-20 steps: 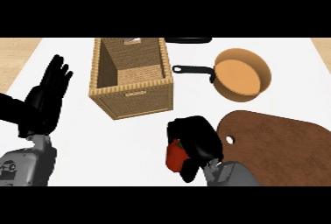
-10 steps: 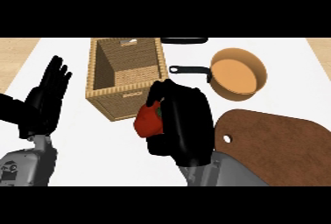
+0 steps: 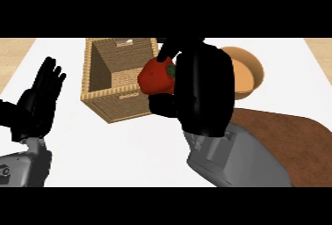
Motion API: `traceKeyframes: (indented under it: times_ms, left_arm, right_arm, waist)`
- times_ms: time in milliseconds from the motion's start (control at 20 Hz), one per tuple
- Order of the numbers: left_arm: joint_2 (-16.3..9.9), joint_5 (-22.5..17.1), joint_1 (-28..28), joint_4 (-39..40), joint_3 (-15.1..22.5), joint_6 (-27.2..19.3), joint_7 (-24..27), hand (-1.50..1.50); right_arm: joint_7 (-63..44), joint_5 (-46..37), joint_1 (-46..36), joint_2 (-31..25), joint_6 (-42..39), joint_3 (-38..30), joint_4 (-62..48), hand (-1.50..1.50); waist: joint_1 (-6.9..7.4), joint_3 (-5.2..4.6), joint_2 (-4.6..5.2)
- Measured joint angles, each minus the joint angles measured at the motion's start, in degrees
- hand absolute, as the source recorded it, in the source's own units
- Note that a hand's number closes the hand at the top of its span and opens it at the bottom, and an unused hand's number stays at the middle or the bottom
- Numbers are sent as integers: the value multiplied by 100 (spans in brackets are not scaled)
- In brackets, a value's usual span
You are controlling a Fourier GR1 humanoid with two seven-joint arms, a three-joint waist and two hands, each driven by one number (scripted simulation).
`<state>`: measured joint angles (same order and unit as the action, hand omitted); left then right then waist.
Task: Pick the bell pepper from the cutting board and place it in the pot
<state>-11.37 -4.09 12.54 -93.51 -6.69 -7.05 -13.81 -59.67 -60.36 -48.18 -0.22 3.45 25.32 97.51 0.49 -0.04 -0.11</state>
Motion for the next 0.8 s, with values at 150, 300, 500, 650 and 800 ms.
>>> traceKeyframes:
  times_ms: [150,300,500,650,800]
  left_arm:
    - [-50,-69,-24,38,-91,74,38,0]
    - [-21,-58,-28,64,-94,73,54,0]
    - [14,17,-5,12,-42,32,7,0]
    - [44,53,-49,17,-30,30,98,0]
    - [18,-11,-44,77,-98,87,163,0]
  right_arm:
    - [214,130,4,-32,109,-497,-177,150]
    - [506,290,31,-128,203,-929,-405,150]
    - [1034,578,119,-294,477,-1485,-822,150]
    - [1649,888,199,-363,950,-1893,-1273,150]
    - [1822,473,184,-735,950,-1883,-1750,150]
  waist:
    - [-11,1,8]
    - [-20,3,12]
    - [-17,3,18]
    - [1,4,28]
    - [10,0,32]
